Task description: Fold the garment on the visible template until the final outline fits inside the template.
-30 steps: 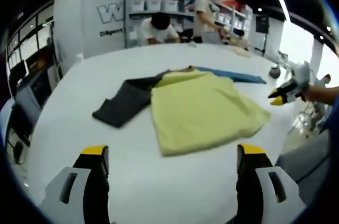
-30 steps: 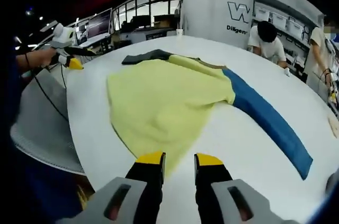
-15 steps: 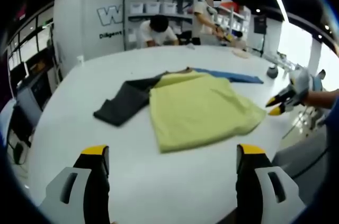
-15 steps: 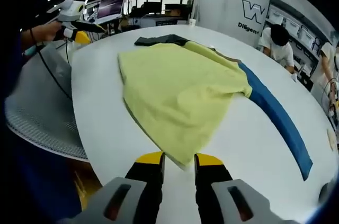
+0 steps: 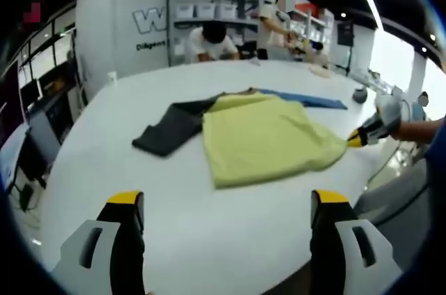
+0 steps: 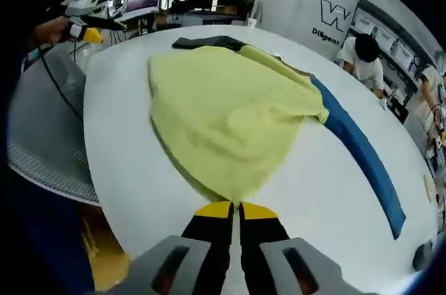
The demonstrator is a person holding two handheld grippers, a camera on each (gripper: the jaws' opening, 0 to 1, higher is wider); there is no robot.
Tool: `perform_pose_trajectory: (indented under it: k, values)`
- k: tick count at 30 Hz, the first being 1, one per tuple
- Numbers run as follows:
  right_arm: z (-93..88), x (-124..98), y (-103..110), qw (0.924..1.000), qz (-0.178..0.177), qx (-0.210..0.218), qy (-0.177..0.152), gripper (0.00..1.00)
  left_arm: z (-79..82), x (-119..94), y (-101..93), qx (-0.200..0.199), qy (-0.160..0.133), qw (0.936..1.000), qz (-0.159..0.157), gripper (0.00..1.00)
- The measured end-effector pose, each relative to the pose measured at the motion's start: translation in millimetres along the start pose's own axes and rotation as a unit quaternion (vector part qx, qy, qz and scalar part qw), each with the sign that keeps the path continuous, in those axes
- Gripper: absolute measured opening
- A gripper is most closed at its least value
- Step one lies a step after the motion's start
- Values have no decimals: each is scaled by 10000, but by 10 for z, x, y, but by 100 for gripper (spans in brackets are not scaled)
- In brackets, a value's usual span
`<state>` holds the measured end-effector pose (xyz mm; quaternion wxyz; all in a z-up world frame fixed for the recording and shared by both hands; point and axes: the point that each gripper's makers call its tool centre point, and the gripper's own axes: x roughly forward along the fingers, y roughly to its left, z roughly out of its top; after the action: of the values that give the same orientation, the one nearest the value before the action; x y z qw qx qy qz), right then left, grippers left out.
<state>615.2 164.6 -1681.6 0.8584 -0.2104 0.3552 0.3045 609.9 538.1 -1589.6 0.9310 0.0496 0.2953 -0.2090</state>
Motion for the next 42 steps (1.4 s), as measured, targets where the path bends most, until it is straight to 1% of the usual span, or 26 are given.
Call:
perform_pose_trajectory:
  k: [4,9,10,12,14,17,19,23,24,26,29,30,31,34,35,36,37,38,39,40,41,42]
  values:
    - [37,-80,15,10000,30,60,-43,0,-4,-3,-7,-11,-11,10000,-3,95]
    - [2,-174,14,9997,72,197,-80,0,-11,12,-32,17,10,10000,-35,95]
    - [-9,-219,12,9995,92,305,-86,0,-13,19,-40,19,11,10000,-48,95]
    - [-50,-255,5,9989,117,445,-81,0,-19,28,-53,26,18,10000,-66,95]
    - [-84,-334,38,9989,78,456,-43,0,-30,40,-70,40,35,9999,-93,95]
    - [-204,-423,-13,9985,1,537,84,0,-48,54,-93,47,63,9999,-135,94]
    - [-249,-476,-28,9979,-23,629,129,0,-68,70,-128,54,98,9997,-203,93]
    - [-332,-555,-37,9951,-11,977,162,0,-111,103,-204,65,177,9992,-358,90]
    - [-344,-564,-33,9951,-24,977,167,0,-135,126,-251,45,211,9987,-457,89]
    - [-384,-572,-7,9948,-25,986,273,0,-164,151,-301,29,252,9981,-554,87]
    - [-452,-568,-26,9949,-77,934,378,0,-198,190,-363,68,304,9976,-624,87]
    - [-458,-567,-29,9948,-80,938,383,0,-208,198,-350,65,305,9975,-631,87]
    - [-483,-569,-48,9937,-132,1033,406,0,-225,214,-324,63,309,9974,-643,87]
    - [-480,-564,-71,9924,-206,1156,375,0,-238,250,-264,76,318,9976,-604,88]
    - [-461,-564,-49,9930,-202,1087,420,1,-217,279,-203,102,289,9981,-529,88]
    - [-428,-568,-60,9938,-277,1005,382,6,-193,293,-168,115,271,9985,-461,87]
    - [-430,-570,-94,9939,-290,1015,330,8,-179,302,-144,127,263,9987,-414,87]
    - [-380,-570,-105,9934,-296,1088,219,8,-108,361,11,273,226,9993,-145,86]
    - [-340,-561,-103,9925,-296,1181,127,5,-79,398,87,304,199,9993,-39,85]
    - [-278,-559,-110,9900,-307,1378,-28,5,-53,425,145,287,226,9993,91,84]
    - [-257,-568,-104,9894,-311,1420,-71,6,-13,479,246,296,219,9990,233,83]
    - [-205,-577,-104,9875,-301,1538,-188,7,11,500,285,311,187,9989,292,81]
